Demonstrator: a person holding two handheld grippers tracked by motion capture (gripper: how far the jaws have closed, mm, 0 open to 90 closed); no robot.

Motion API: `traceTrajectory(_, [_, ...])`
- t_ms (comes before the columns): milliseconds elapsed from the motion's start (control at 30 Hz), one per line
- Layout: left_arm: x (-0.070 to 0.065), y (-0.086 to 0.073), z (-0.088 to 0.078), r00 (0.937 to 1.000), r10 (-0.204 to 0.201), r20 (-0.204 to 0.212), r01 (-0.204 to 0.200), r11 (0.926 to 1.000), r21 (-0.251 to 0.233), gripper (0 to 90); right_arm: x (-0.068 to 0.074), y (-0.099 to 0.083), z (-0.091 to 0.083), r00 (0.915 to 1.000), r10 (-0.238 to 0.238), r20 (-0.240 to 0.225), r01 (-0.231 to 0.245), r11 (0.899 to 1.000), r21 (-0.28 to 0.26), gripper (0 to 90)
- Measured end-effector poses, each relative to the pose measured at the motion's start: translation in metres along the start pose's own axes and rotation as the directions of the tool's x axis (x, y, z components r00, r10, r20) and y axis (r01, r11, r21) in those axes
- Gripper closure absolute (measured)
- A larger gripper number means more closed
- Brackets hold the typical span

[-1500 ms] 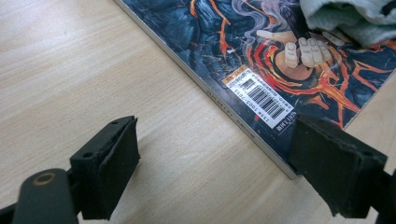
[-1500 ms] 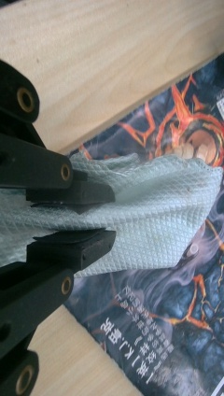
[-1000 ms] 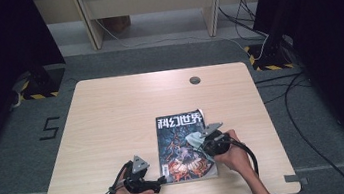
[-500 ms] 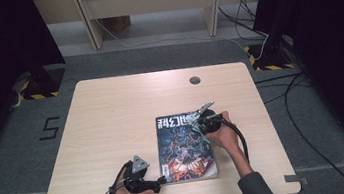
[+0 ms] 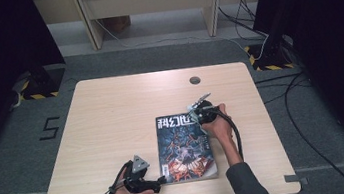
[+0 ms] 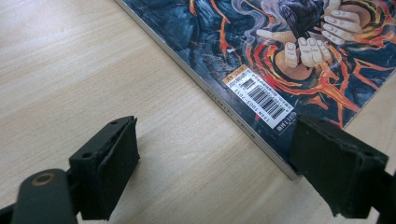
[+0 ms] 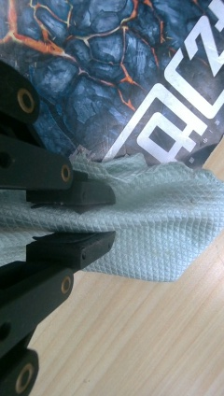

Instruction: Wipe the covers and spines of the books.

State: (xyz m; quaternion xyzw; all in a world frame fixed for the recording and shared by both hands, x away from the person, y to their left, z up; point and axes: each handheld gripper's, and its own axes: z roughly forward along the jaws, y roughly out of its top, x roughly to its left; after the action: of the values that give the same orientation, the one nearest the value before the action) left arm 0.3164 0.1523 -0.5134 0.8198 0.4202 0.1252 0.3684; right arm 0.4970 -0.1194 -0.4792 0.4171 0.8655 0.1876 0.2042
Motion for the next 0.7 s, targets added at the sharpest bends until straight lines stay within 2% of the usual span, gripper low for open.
traceTrajectory(100, [0.001,0.001,0.0,1.0,-0.002,0.003,0.002,1.0,0.006,13.9,0.009,0.006,0.0,0.9975,-0.06,0.035,0.06,0.998,0.024,77.1])
traceTrajectory(200, [0.001,0.0,0.0,1.0,-0.003,0.002,0.003,1.0,0.003,14.0,0.016,0.012,0.002,0.9966,-0.079,0.022,0.078,0.997,0.021,77.0])
traceTrajectory(333, [0.001,0.0,0.0,1.0,-0.005,0.005,0.005,1.0,0.005,13.9,0.031,0.021,0.004,0.9934,-0.112,-0.025,0.112,0.994,-0.003,77.1])
traceTrajectory(400, [0.001,0.001,0.0,1.0,0.0,0.003,0.0,1.0,0.006,13.9,0.04,0.027,0.006,0.9901,-0.137,-0.032,0.136,0.991,-0.009,77.1])
traceTrajectory(500, [0.001,0.0,0.0,1.0,-0.004,0.002,0.004,1.0,0.004,14.0,0.053,0.037,0.01,0.9883,-0.147,-0.04,0.147,0.989,-0.012,77.3])
traceTrajectory(700, [0.001,0.0,0.0,1.0,-0.003,0.004,0.003,1.0,0.004,13.9,0.07,0.05,0.014,0.9809,-0.182,-0.068,0.181,0.983,-0.029,77.3])
